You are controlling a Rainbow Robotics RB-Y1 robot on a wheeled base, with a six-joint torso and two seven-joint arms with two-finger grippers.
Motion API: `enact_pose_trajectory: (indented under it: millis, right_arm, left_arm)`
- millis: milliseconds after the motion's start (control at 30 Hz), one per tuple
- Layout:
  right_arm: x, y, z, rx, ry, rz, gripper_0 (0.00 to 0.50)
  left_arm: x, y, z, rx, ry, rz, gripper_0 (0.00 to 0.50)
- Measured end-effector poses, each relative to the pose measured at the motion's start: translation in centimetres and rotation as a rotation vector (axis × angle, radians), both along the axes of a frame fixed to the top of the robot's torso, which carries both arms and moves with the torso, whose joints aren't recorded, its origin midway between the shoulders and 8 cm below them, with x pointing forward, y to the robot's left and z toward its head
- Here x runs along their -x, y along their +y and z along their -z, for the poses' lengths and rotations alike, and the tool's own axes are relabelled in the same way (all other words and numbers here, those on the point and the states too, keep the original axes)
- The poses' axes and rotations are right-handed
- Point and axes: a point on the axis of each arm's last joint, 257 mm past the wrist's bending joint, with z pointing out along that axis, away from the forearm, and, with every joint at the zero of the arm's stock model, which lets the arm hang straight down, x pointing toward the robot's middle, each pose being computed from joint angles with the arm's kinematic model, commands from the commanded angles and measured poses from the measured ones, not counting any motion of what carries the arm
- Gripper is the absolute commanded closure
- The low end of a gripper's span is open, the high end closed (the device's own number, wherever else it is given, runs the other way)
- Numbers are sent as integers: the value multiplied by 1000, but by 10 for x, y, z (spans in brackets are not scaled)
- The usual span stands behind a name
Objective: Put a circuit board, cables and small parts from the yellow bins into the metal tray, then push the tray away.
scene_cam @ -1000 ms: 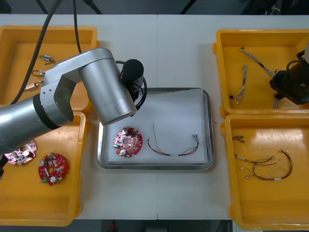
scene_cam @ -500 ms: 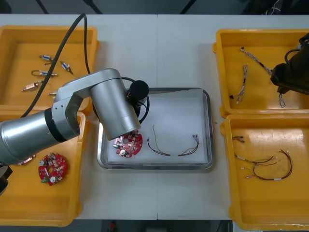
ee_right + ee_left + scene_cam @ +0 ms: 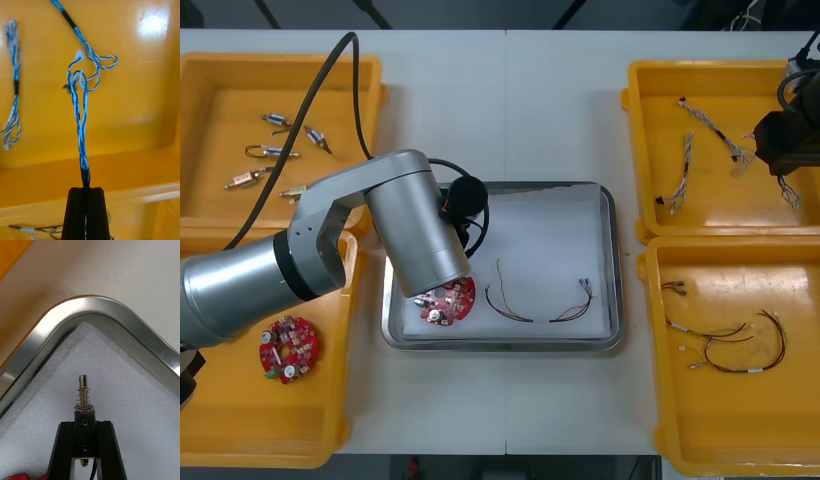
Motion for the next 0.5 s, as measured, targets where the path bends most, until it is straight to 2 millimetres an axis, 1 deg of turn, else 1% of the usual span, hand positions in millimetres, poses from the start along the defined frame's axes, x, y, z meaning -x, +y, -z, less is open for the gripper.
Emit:
enact_pose_trajectory:
  millis: [33, 100, 133, 167, 200, 233, 300, 367, 433, 500]
  right_arm:
    - [2, 4, -3, -3, 1, -13, 500]
    - [3, 12, -10, -13, -10, -41, 500]
    - [2, 17, -14, -23, -21, -57, 500]
    - [2, 22, -18, -35, -33, -74, 500]
    - [1, 26, -22, -45, -43, -89, 500]
    - [1, 30, -26, -53, -55, -111, 500]
    - [0, 37, -34, -56, -75, -162, 500]
    - [0, 45, -40, -60, -94, -207, 500]
    - [1, 52, -45, -69, -106, -230, 500]
    - [2, 60, -48, -80, -114, -254, 500]
  left_arm:
    - [0, 0, -1, -1, -4, 1, 253]
    - [0, -2, -3, 0, -10, 6, 180]
    - [0, -3, -5, 2, -15, 11, 151]
    - [1, -6, -7, 6, -19, 19, 103]
    - [2, -9, -9, 9, -23, 27, 82]
    - [4, -12, -12, 14, -28, 38, 71]
    - [7, -18, -18, 23, -40, 60, 27]
    - [13, -23, -25, 35, -43, 81, 0]
    - [22, -26, -32, 54, -23, 95, 0]
    - [34, -24, -40, 76, 14, 94, 0]
